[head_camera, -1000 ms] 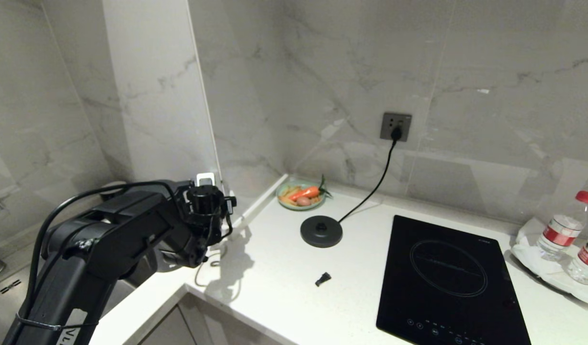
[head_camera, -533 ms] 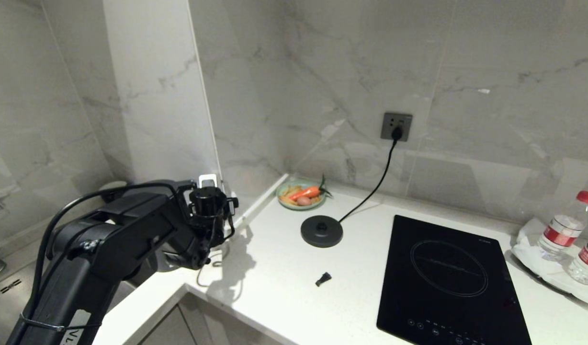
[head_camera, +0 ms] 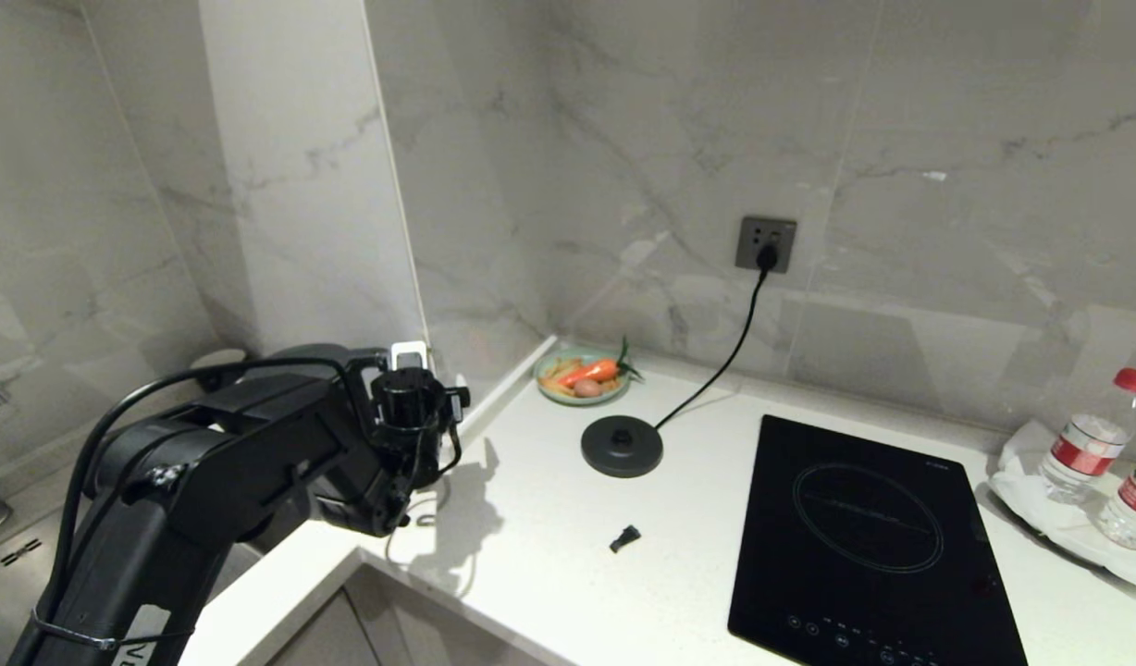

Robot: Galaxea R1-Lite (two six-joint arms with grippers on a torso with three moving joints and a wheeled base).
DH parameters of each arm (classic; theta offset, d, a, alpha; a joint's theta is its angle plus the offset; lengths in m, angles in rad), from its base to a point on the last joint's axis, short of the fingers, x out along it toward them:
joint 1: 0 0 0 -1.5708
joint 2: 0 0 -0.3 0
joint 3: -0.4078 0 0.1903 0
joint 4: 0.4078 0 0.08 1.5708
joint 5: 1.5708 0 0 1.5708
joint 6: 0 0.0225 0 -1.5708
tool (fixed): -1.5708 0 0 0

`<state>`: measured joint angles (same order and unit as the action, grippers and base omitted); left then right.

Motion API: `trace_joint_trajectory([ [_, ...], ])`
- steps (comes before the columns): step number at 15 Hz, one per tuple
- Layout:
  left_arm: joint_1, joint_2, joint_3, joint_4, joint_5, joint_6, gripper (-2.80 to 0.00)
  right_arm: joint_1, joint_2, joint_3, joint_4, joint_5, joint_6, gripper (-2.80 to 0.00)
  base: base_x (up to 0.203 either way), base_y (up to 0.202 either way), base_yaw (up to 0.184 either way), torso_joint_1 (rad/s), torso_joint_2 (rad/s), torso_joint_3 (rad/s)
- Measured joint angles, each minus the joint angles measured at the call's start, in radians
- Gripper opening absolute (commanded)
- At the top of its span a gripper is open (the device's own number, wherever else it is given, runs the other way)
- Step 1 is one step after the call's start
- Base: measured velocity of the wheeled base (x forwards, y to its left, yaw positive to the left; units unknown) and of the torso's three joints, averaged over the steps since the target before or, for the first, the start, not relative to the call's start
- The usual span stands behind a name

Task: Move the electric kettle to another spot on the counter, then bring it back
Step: Grab the kettle

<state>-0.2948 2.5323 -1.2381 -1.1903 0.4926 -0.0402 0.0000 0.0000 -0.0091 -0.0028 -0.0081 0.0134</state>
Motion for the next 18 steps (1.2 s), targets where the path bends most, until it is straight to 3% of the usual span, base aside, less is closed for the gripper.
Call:
trace_joint_trajectory([
  [10,-0.039,-0.041,0.119,-0.08,-0.001,0.001,0.0,0.0,0.0,0.0,0.0,0.0,0.0,-2.8,0.0,0.0,0.0,0.0,0.0,0.0],
  [18,0.019,-0.015,0.046,-0.068,0.001,0.03,0.0,0.0,0.0,0.0,0.0,0.0,0.0,-2.8,0.0,0.0,0.0,0.0,0.0,0.0],
])
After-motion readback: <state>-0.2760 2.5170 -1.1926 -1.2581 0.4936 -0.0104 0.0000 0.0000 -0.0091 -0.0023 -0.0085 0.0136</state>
